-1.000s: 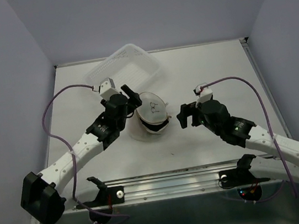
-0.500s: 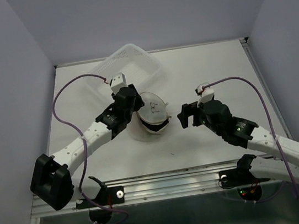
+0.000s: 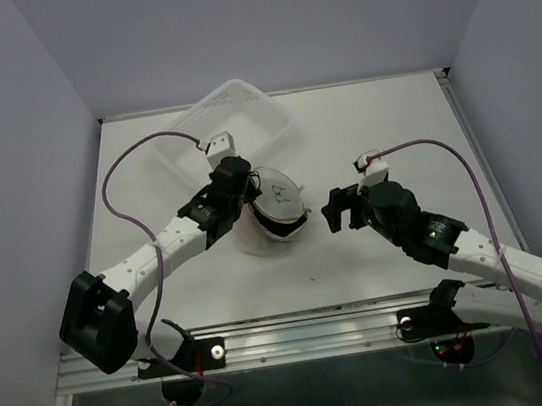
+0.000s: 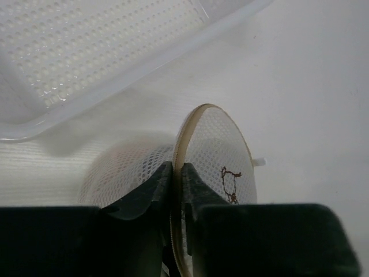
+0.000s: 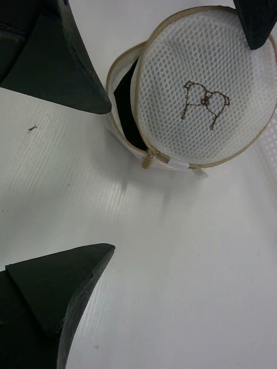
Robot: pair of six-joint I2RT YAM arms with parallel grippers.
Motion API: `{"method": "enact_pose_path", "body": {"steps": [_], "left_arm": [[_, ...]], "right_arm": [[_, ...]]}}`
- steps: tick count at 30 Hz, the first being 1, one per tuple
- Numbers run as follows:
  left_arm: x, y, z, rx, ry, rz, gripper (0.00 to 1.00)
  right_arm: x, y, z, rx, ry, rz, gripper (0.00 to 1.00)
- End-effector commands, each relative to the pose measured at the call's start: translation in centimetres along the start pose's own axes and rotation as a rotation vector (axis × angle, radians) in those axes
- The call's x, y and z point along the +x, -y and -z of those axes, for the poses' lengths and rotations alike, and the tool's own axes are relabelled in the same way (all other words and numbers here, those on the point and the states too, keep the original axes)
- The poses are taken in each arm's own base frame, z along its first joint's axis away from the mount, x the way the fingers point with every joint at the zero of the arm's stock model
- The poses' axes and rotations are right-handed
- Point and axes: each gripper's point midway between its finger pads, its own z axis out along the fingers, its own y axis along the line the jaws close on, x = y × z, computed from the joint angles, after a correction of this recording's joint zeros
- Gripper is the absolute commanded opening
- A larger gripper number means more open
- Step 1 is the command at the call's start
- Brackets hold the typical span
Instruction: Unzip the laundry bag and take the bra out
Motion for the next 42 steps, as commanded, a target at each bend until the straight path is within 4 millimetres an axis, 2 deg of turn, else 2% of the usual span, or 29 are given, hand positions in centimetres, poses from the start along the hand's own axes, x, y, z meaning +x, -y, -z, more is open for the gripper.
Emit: {"method": "enact_pose_path", "body": {"steps": [1,5,10,14,15,18,19,21,22,24,25,26,28,29,31,36,42], "left_arm": [[-3.8,1.6,1.3,0.049,0.086,0.017,0.17],[-4.7,2.4,2.1,0.082,0.101,0.004,0.09],[-4.8,5.3,3.0,0.157,0.100,-0.040,0.08],[-4.3,8.5,3.8,0.220,0.090,-0.065,0.08],[-3.9,10.0,4.2,0.246,0.085,-0.073,0.08],[-3.1,12.7,4.7,0.297,0.072,-0.093,0.10],[-2.4,14.5,4.9,0.329,0.056,-0.108,0.14],[-1.3,16.2,5.0,0.368,0.026,-0.126,0.23],[-0.6,17.8,5.1,0.398,0.012,-0.138,0.43],[-0.3,19.6,5.7,0.442,0.003,-0.157,0.57],[0.4,20.2,5.5,0.449,-0.008,-0.171,0.73],[0.9,21.0,6.1,0.469,-0.014,-0.180,0.80],[0.6,21.8,6.8,0.487,-0.004,-0.186,0.93],[0.4,21.8,6.9,0.484,0.003,-0.180,0.95],[-0.3,20.4,7.1,0.431,0.021,-0.185,0.97],[-1.8,16.9,6.9,0.281,0.079,-0.210,0.97],[0.9,13.0,5.0,0.140,-0.004,-0.309,0.96]], "right_arm": [[-0.7,0.2,0.2,0.012,0.028,-0.005,1.00],[-0.9,0.1,0.2,0.011,0.030,-0.006,1.00],[-1.1,0.4,0.3,0.022,0.043,-0.018,1.00],[-1.9,1.2,1.0,0.058,0.084,-0.044,1.00],[-2.6,1.7,1.4,0.079,0.117,-0.066,1.00],[-3.3,3.3,2.4,0.151,0.170,-0.112,1.00],[-3.7,3.8,3.1,0.162,0.200,-0.138,1.00],[-4.3,5.1,4.1,0.212,0.250,-0.171,1.00],[-4.9,5.6,5.1,0.216,0.284,-0.195,1.00],[-5.2,6.7,6.0,0.258,0.324,-0.231,1.00],[-5.2,7.2,6.5,0.270,0.334,-0.241,1.00],[-5.8,7.8,7.5,0.281,0.374,-0.273,1.00],[-5.9,8.4,8.3,0.294,0.400,-0.293,1.00],[-6.3,8.7,8.9,0.292,0.423,-0.309,1.00],[-6.5,9.0,9.4,0.300,0.439,-0.319,1.00],[-6.5,8.4,9.0,0.274,0.420,-0.306,1.00],[-5.2,6.2,6.7,0.212,0.319,-0.250,1.00]]}}
